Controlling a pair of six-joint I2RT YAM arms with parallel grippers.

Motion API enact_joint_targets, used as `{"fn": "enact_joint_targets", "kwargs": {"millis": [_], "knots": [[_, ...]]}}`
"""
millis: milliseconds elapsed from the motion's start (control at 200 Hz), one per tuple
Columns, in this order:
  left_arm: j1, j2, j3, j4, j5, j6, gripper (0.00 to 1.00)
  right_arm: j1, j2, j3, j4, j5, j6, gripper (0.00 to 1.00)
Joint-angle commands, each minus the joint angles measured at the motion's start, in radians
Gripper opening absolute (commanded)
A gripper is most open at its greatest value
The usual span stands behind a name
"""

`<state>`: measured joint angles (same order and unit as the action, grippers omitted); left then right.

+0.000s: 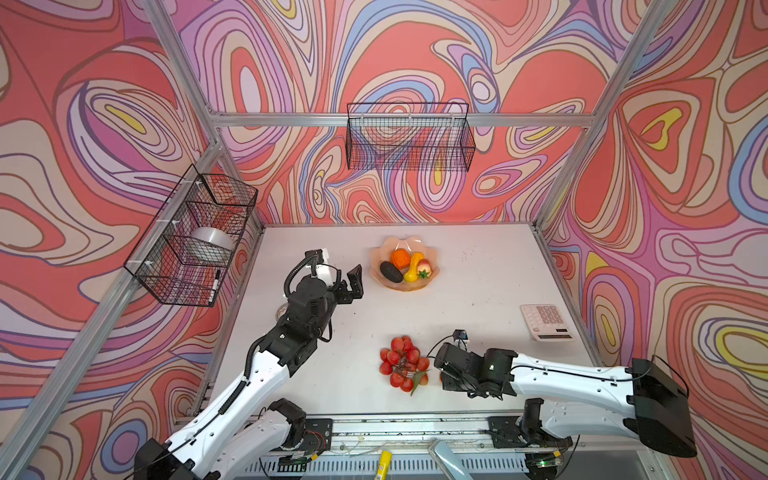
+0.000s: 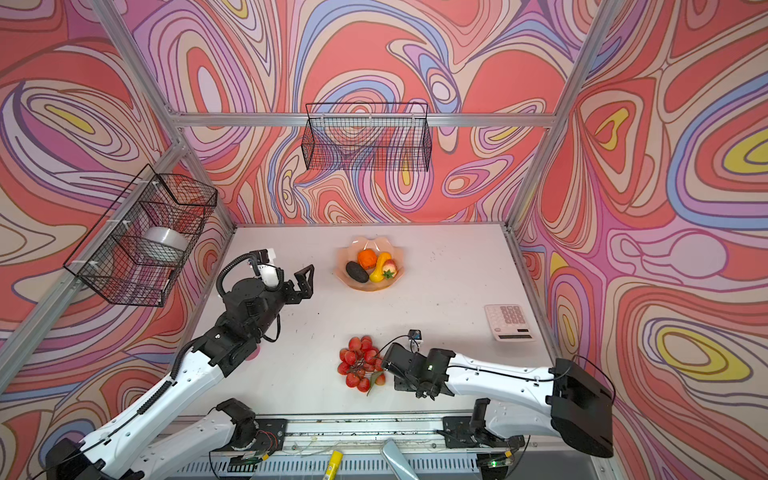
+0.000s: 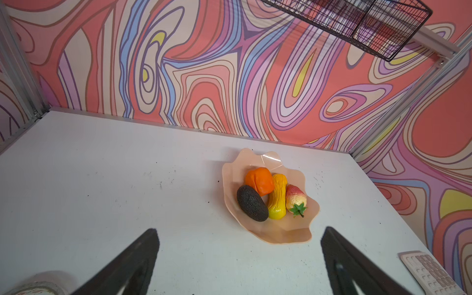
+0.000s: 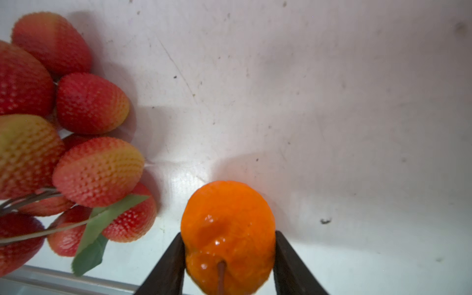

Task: Place and organize the fake fruits in the fruit bowl
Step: 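Grasp the tangerine with the right gripper while the left arm draws back, then place the tangerine in the bowl nearest the robot and release it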

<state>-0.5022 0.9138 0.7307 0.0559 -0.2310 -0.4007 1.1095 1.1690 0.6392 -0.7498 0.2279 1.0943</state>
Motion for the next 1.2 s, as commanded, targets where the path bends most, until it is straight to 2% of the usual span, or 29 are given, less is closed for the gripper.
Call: {"fn": "enact_joint_targets", "kwargs": {"millis": [0,95,180,345,461,546,691,796,1026,1192], "knots": [[0.008,-0.007,-0.012,0.006,0.024,-0.013,1.0,0.004,-0.053,0.112,-0.139,0.178,-0.019,0.42],[0.011,-0.013,-0.023,0.006,0.048,-0.022,1.0,-0.022,-0.029,0.251,-0.171,0.287,-0.106,0.4],[0.011,-0.022,-0.031,0.005,0.095,-0.028,1.0,-0.096,0.034,0.36,-0.103,0.303,-0.238,0.39],[0.013,-0.046,-0.04,-0.013,0.182,-0.051,1.0,-0.282,0.203,0.492,0.17,0.157,-0.489,0.36],[0.013,-0.076,-0.04,-0.045,0.214,-0.066,1.0,-0.335,0.396,0.649,0.223,0.164,-0.631,0.34],[0.014,-0.101,-0.048,-0.056,0.243,-0.077,1.0,-0.374,0.535,0.755,0.238,0.116,-0.697,0.34],[0.014,-0.148,-0.057,-0.094,0.256,-0.09,1.0,-0.404,0.727,0.911,0.23,0.075,-0.769,0.34],[0.014,-0.176,-0.06,-0.134,0.268,-0.081,1.0,-0.424,0.817,0.988,0.215,0.03,-0.777,0.34],[0.014,-0.231,-0.079,-0.174,0.36,-0.072,1.0,-0.436,0.926,1.037,0.205,-0.002,-0.746,0.35],[0.014,-0.264,-0.09,-0.194,0.338,-0.075,1.0,-0.44,0.937,1.019,0.217,-0.012,-0.711,0.41]]}}
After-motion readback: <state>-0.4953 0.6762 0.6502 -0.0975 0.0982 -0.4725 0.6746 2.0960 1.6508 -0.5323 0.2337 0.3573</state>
